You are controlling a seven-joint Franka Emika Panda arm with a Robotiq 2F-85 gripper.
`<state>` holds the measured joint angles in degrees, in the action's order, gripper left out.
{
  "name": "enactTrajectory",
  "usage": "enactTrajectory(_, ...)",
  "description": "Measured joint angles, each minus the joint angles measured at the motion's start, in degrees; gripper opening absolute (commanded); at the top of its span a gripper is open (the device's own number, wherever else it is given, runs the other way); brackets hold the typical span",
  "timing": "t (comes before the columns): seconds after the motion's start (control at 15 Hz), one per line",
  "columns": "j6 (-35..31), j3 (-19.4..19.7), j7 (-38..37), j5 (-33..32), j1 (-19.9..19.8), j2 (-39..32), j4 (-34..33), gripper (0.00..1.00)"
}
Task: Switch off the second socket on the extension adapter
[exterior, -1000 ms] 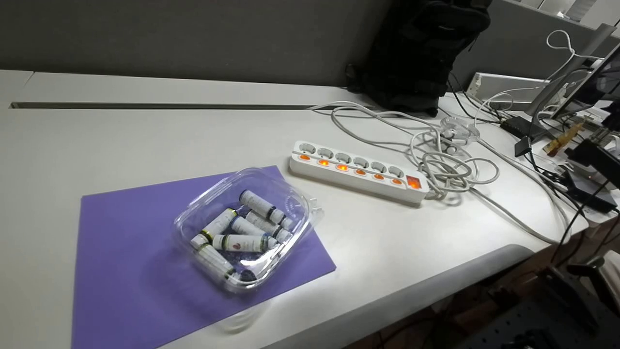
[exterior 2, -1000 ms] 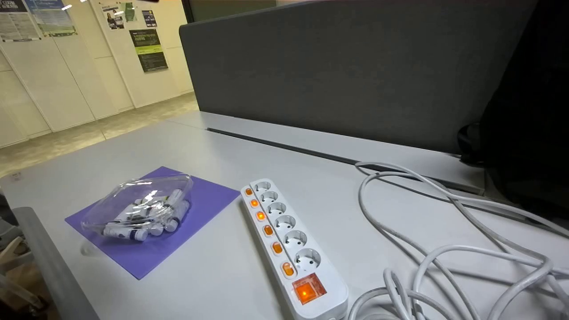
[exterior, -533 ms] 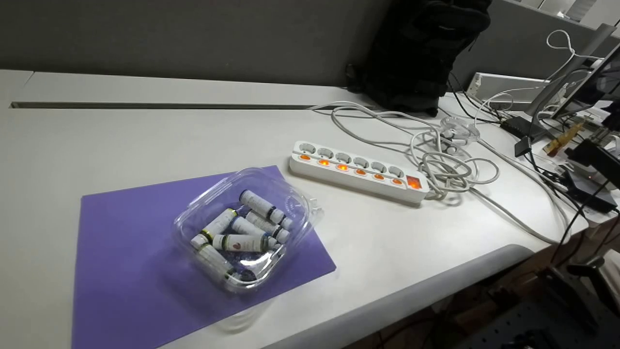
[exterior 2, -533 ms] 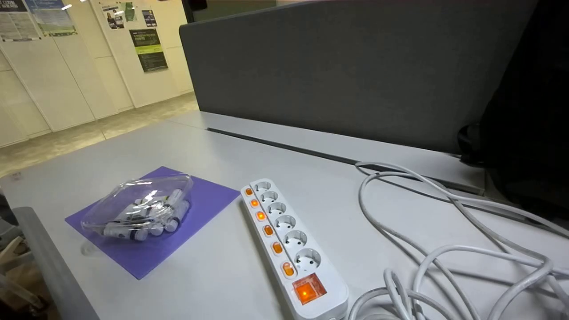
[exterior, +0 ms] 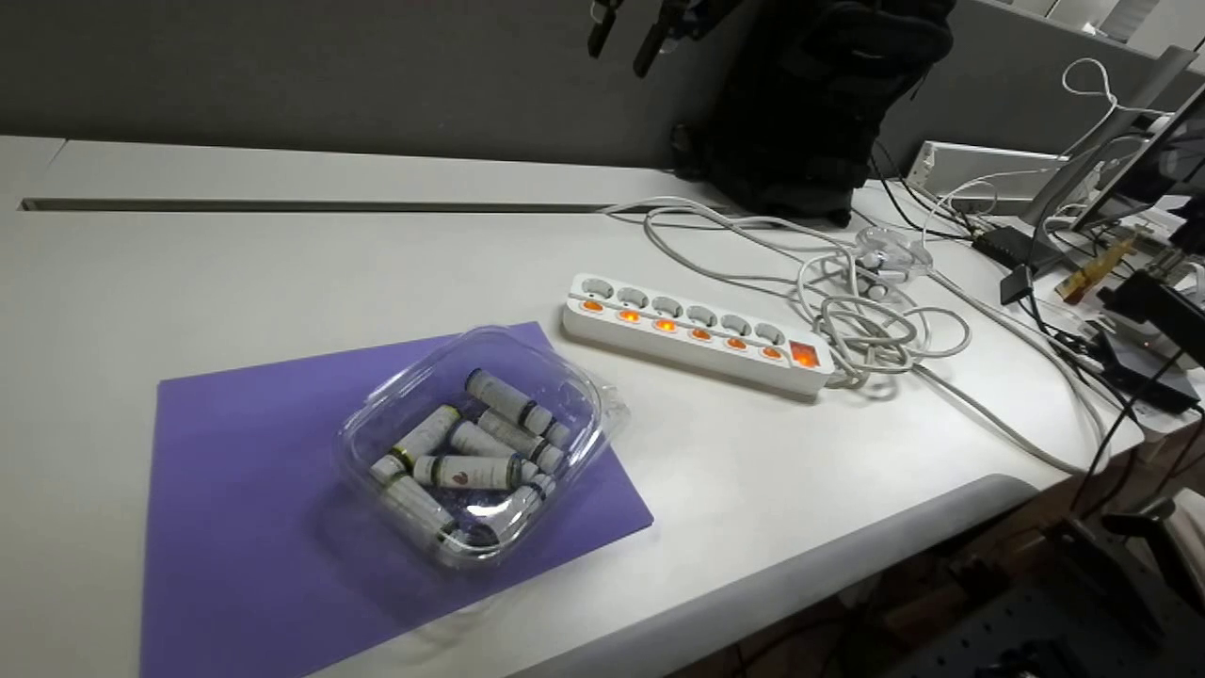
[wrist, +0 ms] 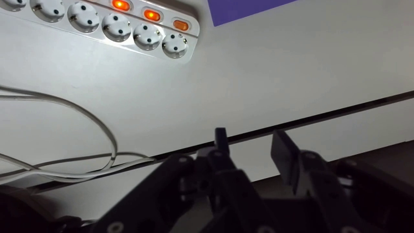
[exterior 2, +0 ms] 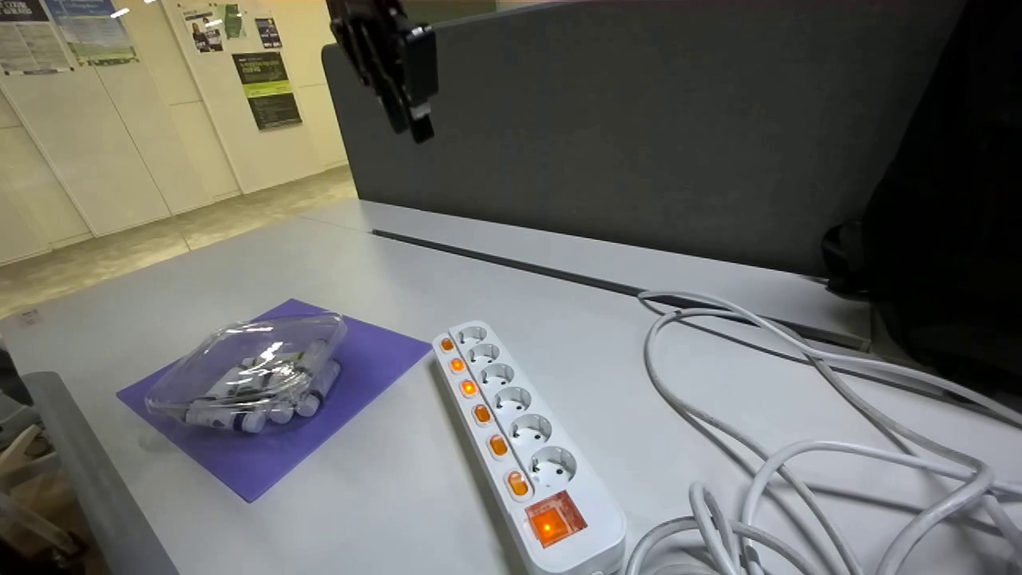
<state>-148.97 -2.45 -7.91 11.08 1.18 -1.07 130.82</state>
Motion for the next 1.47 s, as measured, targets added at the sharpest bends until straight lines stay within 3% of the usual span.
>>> enactTrajectory(0.13, -0.7, 0.5, -2.3, -1.7, -0.2, -3.7, -1.5, 0.0)
enactTrajectory(0.67, 1.8, 4.3, -7.4, -5.2, -0.2, -15.3, -8.3, 0.01)
enactTrajectory(1.47, -1.5, 4.7, -6.7, -6.7, 0.2, -18.6, -5.6, 0.0)
